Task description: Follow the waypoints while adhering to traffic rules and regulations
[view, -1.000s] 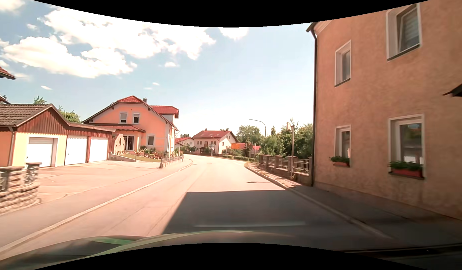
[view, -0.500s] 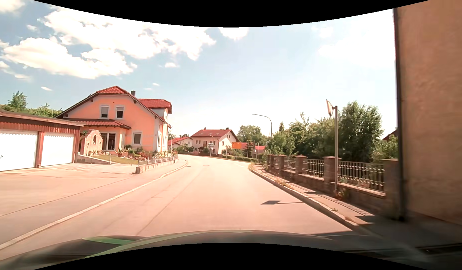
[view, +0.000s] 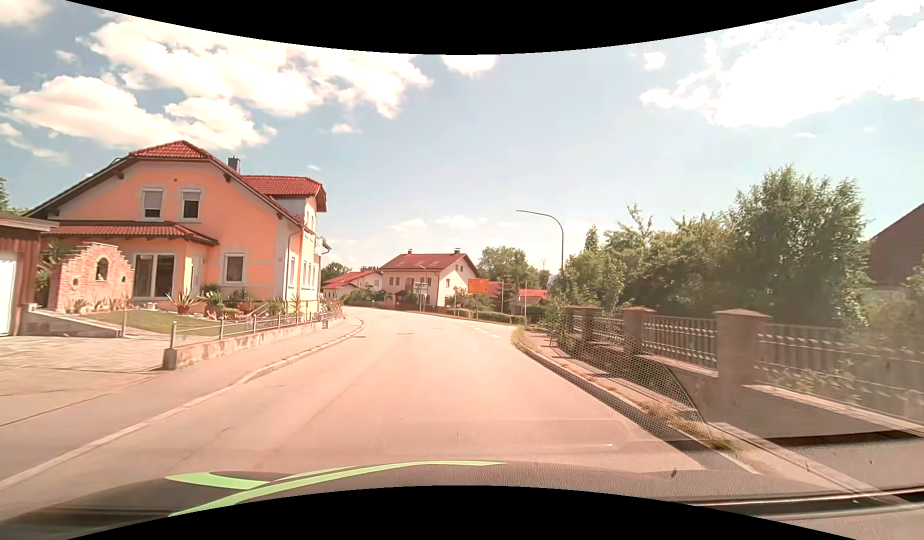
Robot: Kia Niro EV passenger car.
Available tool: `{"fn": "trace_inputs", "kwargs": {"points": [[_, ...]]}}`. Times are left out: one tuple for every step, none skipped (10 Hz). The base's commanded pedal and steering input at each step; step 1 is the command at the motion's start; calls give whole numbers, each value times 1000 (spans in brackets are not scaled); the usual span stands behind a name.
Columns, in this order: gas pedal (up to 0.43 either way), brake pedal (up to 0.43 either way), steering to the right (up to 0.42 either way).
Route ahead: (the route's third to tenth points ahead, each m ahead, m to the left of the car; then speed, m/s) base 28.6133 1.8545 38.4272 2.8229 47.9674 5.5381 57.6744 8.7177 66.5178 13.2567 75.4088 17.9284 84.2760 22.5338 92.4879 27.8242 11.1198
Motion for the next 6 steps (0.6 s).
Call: {"fn": "trace_inputs", "kwargs": {"points": [[0,0,-10],[0,0,-11],[0,0,-11],[0,0,-11],[0,0,-12],[0,0,-12]]}}
